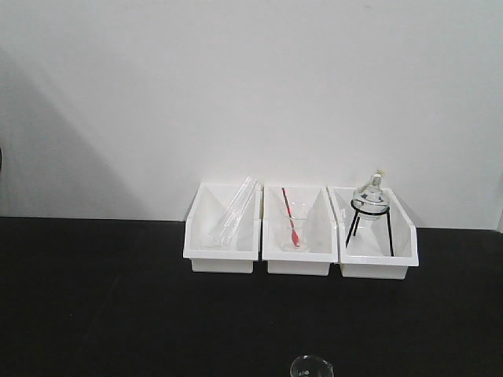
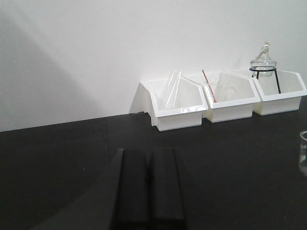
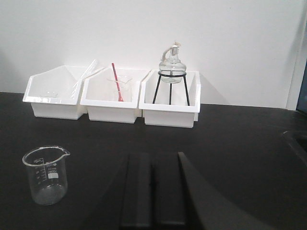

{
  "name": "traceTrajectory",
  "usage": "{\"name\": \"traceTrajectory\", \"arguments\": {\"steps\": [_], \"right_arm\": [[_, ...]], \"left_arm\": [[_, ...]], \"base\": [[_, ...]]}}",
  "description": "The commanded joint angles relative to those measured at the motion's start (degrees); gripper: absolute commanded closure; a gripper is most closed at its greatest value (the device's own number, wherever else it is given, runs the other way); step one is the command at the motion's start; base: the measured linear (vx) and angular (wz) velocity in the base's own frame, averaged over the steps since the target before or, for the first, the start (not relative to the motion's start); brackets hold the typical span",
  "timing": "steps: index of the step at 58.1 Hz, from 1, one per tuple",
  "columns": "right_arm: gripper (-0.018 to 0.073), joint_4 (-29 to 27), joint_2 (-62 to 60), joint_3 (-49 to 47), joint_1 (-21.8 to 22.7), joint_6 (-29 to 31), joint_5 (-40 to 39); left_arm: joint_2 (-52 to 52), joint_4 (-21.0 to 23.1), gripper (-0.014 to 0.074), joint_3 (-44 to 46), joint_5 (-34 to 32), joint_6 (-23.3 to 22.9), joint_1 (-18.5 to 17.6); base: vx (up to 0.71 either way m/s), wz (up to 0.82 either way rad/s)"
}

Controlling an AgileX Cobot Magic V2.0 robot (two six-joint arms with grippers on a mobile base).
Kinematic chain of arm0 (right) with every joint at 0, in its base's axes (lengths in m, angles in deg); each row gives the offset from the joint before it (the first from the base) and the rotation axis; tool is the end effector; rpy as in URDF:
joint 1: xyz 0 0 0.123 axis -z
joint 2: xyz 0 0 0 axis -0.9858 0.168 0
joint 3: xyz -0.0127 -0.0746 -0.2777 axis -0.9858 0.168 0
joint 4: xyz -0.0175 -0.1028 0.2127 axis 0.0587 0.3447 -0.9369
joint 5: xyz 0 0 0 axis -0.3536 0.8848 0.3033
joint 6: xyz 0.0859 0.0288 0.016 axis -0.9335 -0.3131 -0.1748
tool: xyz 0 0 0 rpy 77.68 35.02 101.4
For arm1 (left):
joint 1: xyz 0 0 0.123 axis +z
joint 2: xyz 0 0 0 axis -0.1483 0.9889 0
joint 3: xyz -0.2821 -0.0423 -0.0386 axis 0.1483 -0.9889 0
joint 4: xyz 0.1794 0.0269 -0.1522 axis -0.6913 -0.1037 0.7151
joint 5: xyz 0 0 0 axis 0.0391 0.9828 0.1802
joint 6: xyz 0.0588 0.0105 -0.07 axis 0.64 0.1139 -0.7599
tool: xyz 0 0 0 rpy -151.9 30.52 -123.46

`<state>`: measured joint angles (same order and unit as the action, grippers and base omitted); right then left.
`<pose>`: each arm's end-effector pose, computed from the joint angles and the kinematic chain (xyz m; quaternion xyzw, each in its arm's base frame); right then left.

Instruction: Pick beaker and place in left cabinet

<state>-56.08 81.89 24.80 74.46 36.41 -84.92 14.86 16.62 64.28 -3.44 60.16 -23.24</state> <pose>0.0399 0.0035 0.1955 -0.0598 0.7122 0.0086 0.6994 0.0386 -0.0101 0.2027 0.1102 0.6778 -0.0695 0.7237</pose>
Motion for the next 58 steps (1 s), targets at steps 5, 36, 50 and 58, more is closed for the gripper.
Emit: {"name": "traceTrajectory", "arguments": {"steps": [5,36,50,58], "right_arm": [[0.0565,0.66,-0.87,0.28,0.40,0.31,-4.48],[0.0565,0.41,3.57,-10.70,0.40,0.96,-16.16],[0.0565,0.68,28.26,-28.14,0.40,6.05,-18.69],[0.0565,0.68,41.66,-32.90,0.40,6.12,-27.94]], "left_arm": [[-1.02,0.42,0.0595,-0.94,-4.82,-0.20,-0.19],[-1.02,0.42,0.0595,-0.94,-4.82,-0.20,-0.19],[-1.02,0.42,0.0595,-0.94,-4.82,-0.20,-0.19],[-1.02,0.42,0.0595,-0.94,-4.82,-0.20,-0.19]], "base": [[0.00,0.00],[0.00,0.00],[0.00,0.00],[0.00,0.00]]}}
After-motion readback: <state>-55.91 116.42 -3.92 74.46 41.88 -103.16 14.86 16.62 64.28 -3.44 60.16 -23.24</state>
